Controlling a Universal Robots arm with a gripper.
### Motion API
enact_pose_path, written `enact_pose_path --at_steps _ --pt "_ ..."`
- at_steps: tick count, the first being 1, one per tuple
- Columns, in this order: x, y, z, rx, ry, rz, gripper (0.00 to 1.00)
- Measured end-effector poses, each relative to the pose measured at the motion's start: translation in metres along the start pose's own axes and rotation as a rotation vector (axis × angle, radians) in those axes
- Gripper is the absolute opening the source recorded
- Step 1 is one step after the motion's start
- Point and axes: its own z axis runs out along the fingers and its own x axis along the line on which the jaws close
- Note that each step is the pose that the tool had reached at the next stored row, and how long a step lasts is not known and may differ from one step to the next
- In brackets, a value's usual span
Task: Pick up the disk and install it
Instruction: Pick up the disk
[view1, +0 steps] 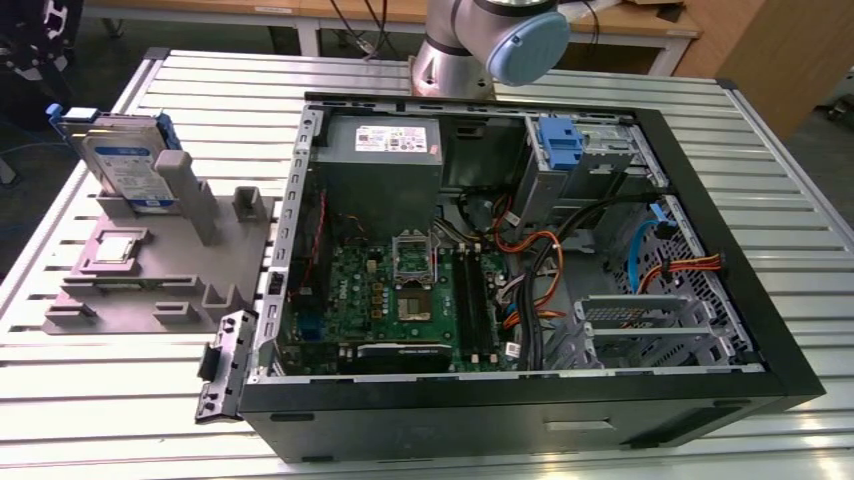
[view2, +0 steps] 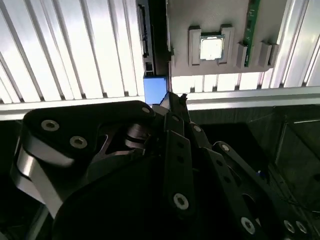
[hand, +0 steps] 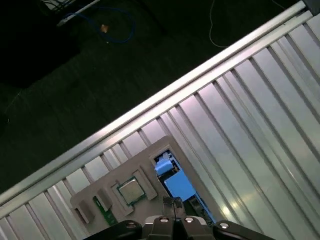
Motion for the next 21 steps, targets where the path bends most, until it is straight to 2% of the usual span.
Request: enact_pose_path --at_steps 5,15,18,20,21 --pt "0.0000 0.0000 0.0004 0.0019 0.0026 -0.078 0.10" --pt "0.0000 -0.0002 0.0037 0.0084 0.0030 -0.179 0.10" --pt "0.0000 -0.0002 0.0051 0.0087 0.0050 -0.229 0.10" --pt "0.0000 -0.0003 0.0057 0.0087 0.0060 -0.255 0.11" --pt "0.0000 -0.0003 0.0059 0.0087 0.0065 -0.264 0.17"
